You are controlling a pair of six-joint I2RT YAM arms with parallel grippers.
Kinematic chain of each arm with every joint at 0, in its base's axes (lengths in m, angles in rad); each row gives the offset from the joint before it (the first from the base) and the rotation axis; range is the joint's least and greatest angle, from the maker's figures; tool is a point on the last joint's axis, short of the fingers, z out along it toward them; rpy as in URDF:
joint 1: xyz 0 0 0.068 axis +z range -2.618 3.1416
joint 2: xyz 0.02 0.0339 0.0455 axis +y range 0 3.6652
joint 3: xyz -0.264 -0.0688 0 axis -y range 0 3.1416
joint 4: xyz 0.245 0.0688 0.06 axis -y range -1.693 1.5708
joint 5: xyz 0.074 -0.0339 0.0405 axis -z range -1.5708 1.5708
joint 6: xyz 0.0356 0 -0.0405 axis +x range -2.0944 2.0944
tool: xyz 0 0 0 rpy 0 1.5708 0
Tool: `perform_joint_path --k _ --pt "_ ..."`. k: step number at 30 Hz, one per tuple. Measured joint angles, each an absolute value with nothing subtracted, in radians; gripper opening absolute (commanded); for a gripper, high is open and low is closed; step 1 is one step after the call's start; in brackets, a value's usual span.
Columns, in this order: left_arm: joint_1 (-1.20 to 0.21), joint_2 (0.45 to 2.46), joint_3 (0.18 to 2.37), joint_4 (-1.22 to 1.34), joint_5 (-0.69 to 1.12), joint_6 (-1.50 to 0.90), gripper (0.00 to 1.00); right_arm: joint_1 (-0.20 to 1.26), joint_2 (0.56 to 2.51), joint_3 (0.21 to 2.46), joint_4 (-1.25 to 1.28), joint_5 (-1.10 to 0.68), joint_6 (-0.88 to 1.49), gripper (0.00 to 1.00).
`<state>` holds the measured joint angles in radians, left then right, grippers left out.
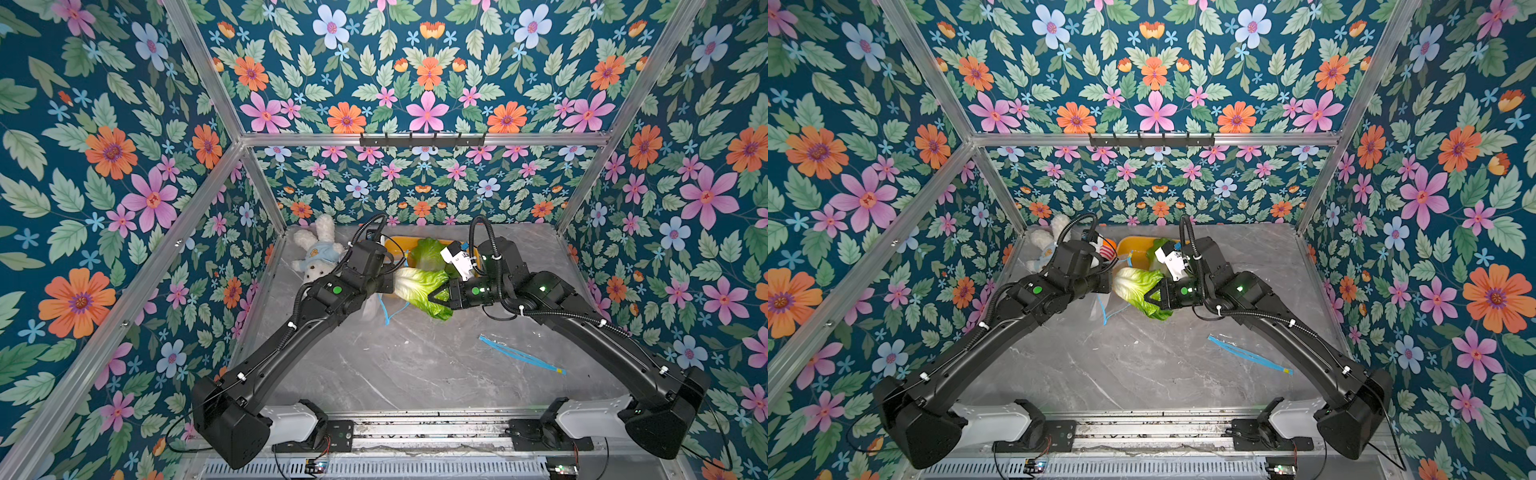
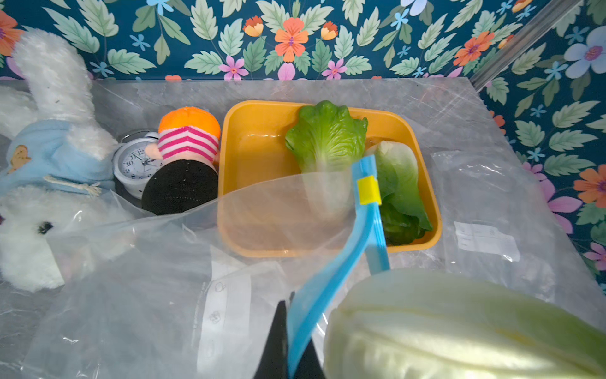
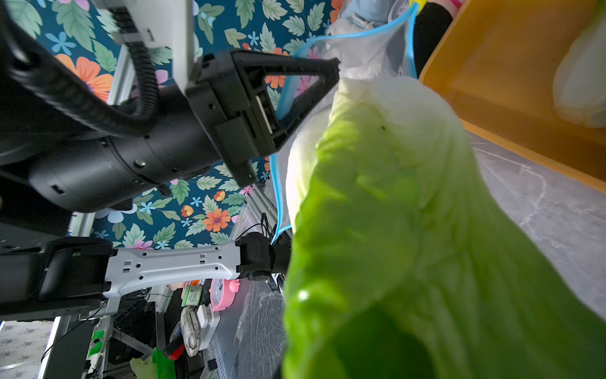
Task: Put the chinese cabbages into a zipper bag and zip it
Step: Place the Chinese cabbage in the zipper food storage bag.
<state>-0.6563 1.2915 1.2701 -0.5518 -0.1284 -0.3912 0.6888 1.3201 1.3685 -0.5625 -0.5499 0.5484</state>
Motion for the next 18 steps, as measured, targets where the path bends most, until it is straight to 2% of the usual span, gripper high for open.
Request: perform_joint_path --k 6,11,18 --pt "-0.665 1.271 1.262 -0.544 -0.099 -0.421 0.0 0.688 1.358 1.379 -0.51 -0.578 0.613 0.0" --pt "-0.667 1.246 1.242 -0.511 -0.053 -0.452 0.0 0.682 1.383 1.373 -0.516 -0.522 0.659 0.0" --pt "-0.667 1.223 1.195 -0.436 0.029 -0.517 0.0 0.655 1.336 1.263 -0.315 -0.512 0.837 0.0"
